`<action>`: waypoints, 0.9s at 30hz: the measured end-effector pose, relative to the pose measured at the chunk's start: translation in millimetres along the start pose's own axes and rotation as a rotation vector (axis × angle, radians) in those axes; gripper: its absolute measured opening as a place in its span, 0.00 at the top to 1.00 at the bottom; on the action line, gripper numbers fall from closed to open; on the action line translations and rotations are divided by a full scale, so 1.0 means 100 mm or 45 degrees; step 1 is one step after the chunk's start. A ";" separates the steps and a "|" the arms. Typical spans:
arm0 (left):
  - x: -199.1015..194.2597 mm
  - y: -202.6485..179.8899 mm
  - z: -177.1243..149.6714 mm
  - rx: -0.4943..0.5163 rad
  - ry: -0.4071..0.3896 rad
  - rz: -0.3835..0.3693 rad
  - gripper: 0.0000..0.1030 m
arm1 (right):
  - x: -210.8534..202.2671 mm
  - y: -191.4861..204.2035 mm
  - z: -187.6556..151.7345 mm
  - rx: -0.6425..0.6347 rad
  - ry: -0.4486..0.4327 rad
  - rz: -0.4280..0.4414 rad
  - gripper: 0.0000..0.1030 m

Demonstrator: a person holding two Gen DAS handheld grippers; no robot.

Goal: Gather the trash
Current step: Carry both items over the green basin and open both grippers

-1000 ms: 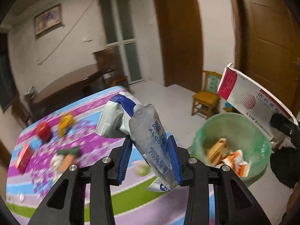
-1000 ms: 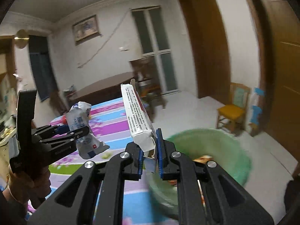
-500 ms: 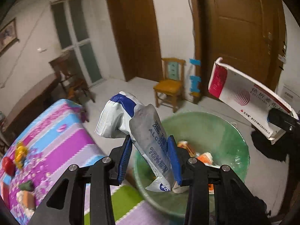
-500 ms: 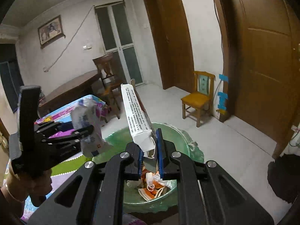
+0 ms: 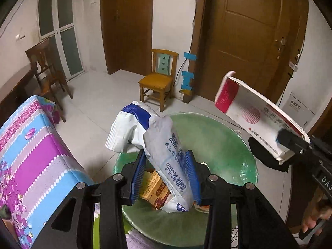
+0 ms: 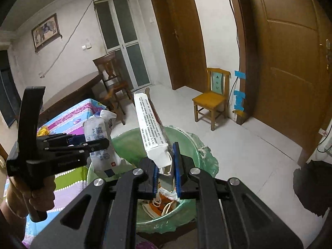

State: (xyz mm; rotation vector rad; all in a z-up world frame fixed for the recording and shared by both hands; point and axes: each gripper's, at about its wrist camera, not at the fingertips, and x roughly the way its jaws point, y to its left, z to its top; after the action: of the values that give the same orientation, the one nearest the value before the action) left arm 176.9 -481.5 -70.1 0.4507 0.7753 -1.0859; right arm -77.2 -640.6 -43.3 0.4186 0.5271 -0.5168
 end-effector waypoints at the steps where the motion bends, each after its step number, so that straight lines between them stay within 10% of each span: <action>1: 0.01 0.01 0.01 0.001 -0.003 0.002 0.61 | -0.01 0.01 0.00 0.003 0.002 0.001 0.89; 7: -0.06 -0.03 0.01 0.028 -0.035 0.009 0.59 | 0.05 0.04 0.00 0.015 0.019 0.013 0.88; 10: -0.01 -0.01 0.00 0.040 -0.023 0.068 0.37 | 0.15 0.04 -0.01 0.017 0.033 -0.021 0.82; 27: -0.12 0.07 -0.20 0.041 -0.055 0.139 0.37 | 0.14 0.14 -0.07 -0.025 0.068 -0.052 0.81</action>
State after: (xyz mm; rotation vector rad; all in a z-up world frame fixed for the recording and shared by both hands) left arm 173.4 -458.1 -74.9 0.4899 0.6886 -1.0038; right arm -61.7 -630.4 -53.3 0.4045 0.5929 -0.5402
